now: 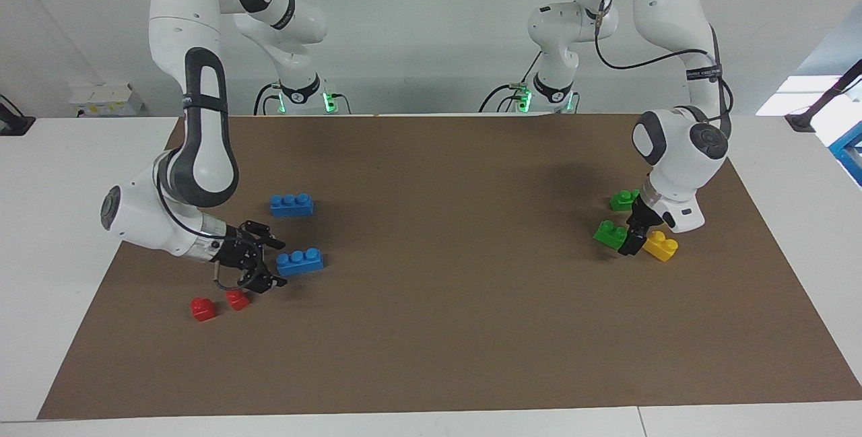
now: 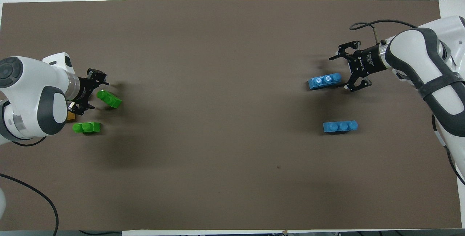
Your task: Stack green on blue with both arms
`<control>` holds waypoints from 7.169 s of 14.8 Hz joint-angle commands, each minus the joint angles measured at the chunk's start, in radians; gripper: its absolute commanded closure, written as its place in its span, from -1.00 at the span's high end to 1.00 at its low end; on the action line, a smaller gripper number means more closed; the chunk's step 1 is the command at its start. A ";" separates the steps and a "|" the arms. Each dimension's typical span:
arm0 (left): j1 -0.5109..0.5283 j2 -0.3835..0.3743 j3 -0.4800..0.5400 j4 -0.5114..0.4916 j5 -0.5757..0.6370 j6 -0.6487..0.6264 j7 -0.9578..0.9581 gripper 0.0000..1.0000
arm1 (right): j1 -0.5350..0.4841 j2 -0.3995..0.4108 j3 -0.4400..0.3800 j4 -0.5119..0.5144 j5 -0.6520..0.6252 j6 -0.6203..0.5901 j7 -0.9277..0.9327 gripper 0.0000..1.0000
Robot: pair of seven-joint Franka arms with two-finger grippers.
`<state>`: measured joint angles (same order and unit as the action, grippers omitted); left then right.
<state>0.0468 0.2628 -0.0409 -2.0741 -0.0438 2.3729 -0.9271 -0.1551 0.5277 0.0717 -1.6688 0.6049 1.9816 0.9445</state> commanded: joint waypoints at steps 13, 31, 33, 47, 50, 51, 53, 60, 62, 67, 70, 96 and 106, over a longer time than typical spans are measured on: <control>-0.031 0.015 0.004 -0.009 -0.022 0.029 0.016 -0.68 | 0.000 -0.011 0.005 -0.091 0.042 0.126 -0.079 0.99; -0.056 -0.054 0.004 0.216 -0.022 -0.337 -0.015 -1.00 | 0.022 -0.020 0.005 -0.013 0.058 0.053 -0.074 -1.00; -0.073 -0.085 0.001 0.252 -0.022 -0.409 -0.054 -1.00 | 0.054 -0.043 0.014 0.027 0.056 0.037 0.104 -1.00; -0.218 -0.217 -0.010 0.325 -0.022 -0.543 -0.651 -1.00 | 0.522 -0.097 0.050 -0.160 0.139 0.546 0.652 -1.00; -0.283 -0.243 -0.010 0.237 -0.022 -0.424 -0.746 -1.00 | 0.526 -0.071 0.050 -0.175 0.171 0.553 0.616 -1.00; -0.312 -0.243 -0.010 0.208 -0.022 -0.378 -0.775 -1.00 | 0.529 -0.060 0.050 -0.175 0.174 0.550 0.597 -1.00; -0.367 -0.218 -0.010 0.174 -0.022 -0.281 -0.828 -1.00 | 0.529 -0.055 0.050 -0.175 0.187 0.540 0.588 -1.00; -0.518 -0.065 -0.008 0.189 -0.010 -0.124 -0.950 -1.00 | 0.536 -0.038 0.051 -0.200 0.240 0.540 0.461 -1.00; -0.545 -0.013 -0.007 0.235 -0.007 -0.126 -0.995 -1.00 | 0.548 -0.038 0.051 -0.206 0.265 0.540 0.430 -1.00; -0.597 0.089 -0.008 0.299 0.087 -0.119 -1.119 -1.00 | 0.551 -0.038 0.051 -0.220 0.268 0.540 0.393 -1.00; -0.605 0.090 -0.007 0.290 0.091 -0.126 -1.122 -1.00 | 0.551 -0.037 0.051 -0.221 0.270 0.542 0.386 -1.00; -0.611 0.087 -0.002 0.195 0.216 -0.058 -1.236 1.00 | 0.539 -0.045 0.048 -0.278 0.268 0.586 0.324 -1.00; -0.452 -0.111 -0.005 0.197 0.203 -0.251 -0.937 1.00 | 0.390 -0.058 0.042 -0.230 0.262 0.450 0.280 1.00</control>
<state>-0.4569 0.1982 -0.0382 -1.8617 0.1492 2.1570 -1.9445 0.3114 0.4861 0.1140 -1.8971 0.8496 2.5064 1.2976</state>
